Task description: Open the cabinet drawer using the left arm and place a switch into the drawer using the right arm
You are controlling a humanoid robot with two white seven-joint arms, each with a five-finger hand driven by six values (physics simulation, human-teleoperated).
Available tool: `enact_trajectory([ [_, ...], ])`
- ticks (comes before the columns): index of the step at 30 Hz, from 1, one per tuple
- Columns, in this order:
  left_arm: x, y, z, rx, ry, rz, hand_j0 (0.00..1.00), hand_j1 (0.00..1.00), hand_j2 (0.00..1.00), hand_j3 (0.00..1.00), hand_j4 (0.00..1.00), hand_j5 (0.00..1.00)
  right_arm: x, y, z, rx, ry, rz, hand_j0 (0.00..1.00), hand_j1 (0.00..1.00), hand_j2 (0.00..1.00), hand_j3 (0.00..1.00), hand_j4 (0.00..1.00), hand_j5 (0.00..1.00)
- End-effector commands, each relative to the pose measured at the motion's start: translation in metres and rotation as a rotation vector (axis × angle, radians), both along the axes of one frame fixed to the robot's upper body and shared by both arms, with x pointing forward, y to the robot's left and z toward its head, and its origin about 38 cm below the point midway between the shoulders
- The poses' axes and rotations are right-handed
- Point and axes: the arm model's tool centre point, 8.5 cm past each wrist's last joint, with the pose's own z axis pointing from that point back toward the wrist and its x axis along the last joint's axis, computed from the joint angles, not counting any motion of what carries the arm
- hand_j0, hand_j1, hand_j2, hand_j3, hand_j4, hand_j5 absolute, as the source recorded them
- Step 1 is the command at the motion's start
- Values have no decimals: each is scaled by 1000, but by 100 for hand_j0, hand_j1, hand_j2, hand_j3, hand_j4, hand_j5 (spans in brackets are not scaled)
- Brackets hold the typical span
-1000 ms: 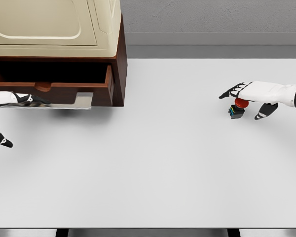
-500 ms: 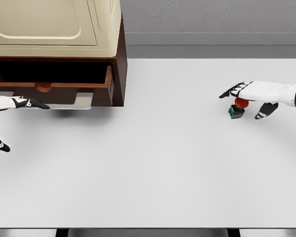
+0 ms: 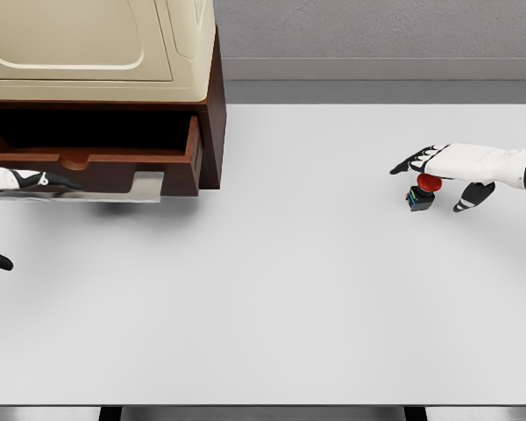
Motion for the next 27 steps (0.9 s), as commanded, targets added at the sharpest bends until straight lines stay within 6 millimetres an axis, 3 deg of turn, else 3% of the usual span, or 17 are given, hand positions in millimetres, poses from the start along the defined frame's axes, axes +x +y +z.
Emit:
enact_trajectory([
  [1,0,0,3,-20,-1,-2,100,100,100,100,100,100,0,-1,0,3,1,-4,100,100,100,100,100,100],
  [4,-3,-1,8,-49,-20,-27,100,100,100,100,100,100,0,-1,1,4,0,-4,88,88,88,88,88,88],
  [10,-15,1,21,-90,-93,-121,100,100,100,100,100,100,0,-1,0,4,0,-6,88,88,88,88,88,88],
  [14,-20,6,12,-78,-58,-108,100,100,100,100,100,100,0,-1,-1,3,4,-6,89,89,89,89,89,89],
  [21,-26,16,15,-45,-54,-83,100,100,100,100,100,100,0,-1,-2,2,6,-6,88,88,88,88,88,88],
  [24,-27,18,14,-41,-45,-76,100,100,100,100,100,100,0,-1,-2,4,6,-6,77,77,77,77,77,77],
  [25,-28,18,11,-41,-39,-78,100,100,100,100,100,100,0,-1,-2,2,6,-6,70,70,70,70,70,70],
  [27,-28,15,3,-28,-26,-92,100,100,100,100,100,100,0,-1,-2,1,7,-5,68,68,68,68,68,68],
])
